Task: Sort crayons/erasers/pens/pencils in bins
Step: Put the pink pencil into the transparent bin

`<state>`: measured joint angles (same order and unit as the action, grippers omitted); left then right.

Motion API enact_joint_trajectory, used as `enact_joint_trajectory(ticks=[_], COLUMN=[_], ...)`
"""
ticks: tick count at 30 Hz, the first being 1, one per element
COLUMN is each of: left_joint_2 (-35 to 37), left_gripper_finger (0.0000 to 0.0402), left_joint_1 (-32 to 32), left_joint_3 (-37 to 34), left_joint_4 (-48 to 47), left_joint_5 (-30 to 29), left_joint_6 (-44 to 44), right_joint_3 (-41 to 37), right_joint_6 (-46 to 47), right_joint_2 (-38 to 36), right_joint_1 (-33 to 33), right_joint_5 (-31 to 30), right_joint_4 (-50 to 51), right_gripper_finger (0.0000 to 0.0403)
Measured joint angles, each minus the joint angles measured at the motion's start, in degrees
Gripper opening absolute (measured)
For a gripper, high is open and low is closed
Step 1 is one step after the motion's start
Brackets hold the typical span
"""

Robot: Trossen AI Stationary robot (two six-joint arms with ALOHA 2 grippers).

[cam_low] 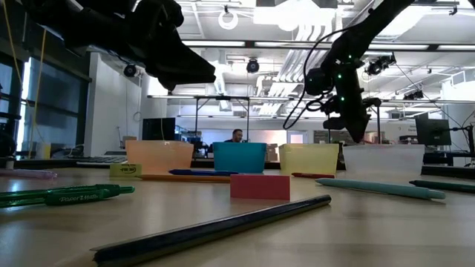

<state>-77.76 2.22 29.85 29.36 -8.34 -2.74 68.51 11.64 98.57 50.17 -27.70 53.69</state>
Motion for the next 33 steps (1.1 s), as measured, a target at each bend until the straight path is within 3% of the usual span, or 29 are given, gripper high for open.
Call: enact_joint_trajectory(ticks=[25, 33], left_joint_2=[0.0, 0.0], left_gripper_finger=[0.0163, 0.0163], left_joint_1=[0.0, 0.0], left_joint_3=[0.0, 0.0], left_joint_4=[0.0, 0.0], left_joint_5=[0.0, 0.0], left_joint_6=[0.0, 0.0], right_joint_3=[0.0, 0.0], right_joint_6=[1.8, 2.3], right_joint_2=[0.2, 0.2], right_joint_1=[1.6, 1.6], right_joint_5=[5.1, 3.9], right_joint_4=[-2.6, -2.7], right_gripper_finger=[0.0007, 0.0073])
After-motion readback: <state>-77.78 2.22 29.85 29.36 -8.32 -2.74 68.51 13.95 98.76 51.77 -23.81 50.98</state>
